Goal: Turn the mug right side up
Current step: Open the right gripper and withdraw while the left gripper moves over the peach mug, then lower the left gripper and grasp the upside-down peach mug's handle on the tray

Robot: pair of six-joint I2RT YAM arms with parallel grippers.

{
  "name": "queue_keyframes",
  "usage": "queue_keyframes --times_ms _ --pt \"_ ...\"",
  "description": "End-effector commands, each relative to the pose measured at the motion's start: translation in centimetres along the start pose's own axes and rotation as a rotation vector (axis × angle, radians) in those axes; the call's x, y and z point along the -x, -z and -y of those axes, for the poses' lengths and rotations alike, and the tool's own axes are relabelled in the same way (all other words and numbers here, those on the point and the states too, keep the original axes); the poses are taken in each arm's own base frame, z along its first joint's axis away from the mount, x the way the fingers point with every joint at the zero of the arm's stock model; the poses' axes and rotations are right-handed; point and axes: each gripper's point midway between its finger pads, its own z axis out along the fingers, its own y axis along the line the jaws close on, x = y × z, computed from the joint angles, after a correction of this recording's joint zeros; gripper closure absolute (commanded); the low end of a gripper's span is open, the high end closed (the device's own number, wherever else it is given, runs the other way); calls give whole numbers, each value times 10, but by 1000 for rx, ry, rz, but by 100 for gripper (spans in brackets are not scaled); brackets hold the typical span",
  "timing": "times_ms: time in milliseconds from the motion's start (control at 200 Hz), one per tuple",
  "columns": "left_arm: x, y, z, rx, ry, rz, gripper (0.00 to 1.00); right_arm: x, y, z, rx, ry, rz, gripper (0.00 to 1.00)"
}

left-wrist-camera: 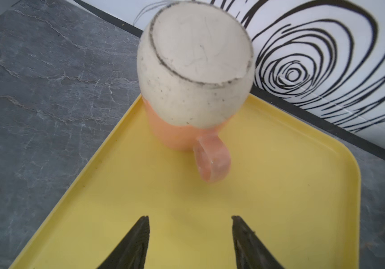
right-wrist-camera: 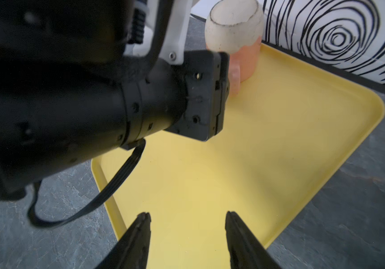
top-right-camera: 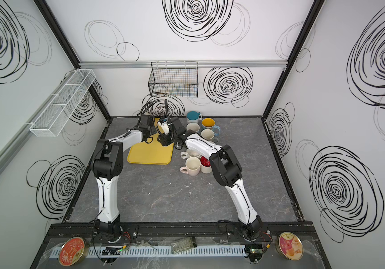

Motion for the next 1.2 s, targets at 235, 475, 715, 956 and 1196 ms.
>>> queue_keyframes --times_ms 235,475,715,956,1196 --pt "32 -43 24 -34 41 41 41 -9 -14 2 48 5 -29 45" --pt "31 -61 24 -5 47 45 44 -15 -13 8 54 -2 -44 46" --pt "22 -67 18 -16 53 13 64 -14 -9 14 51 -7 -46 48" --pt "18 -55 22 -80 58 21 90 -18 -2 12 49 -10 -54 49" --pt "16 -19 17 -116 29 39 98 -12 13 9 34 -6 -39 50"
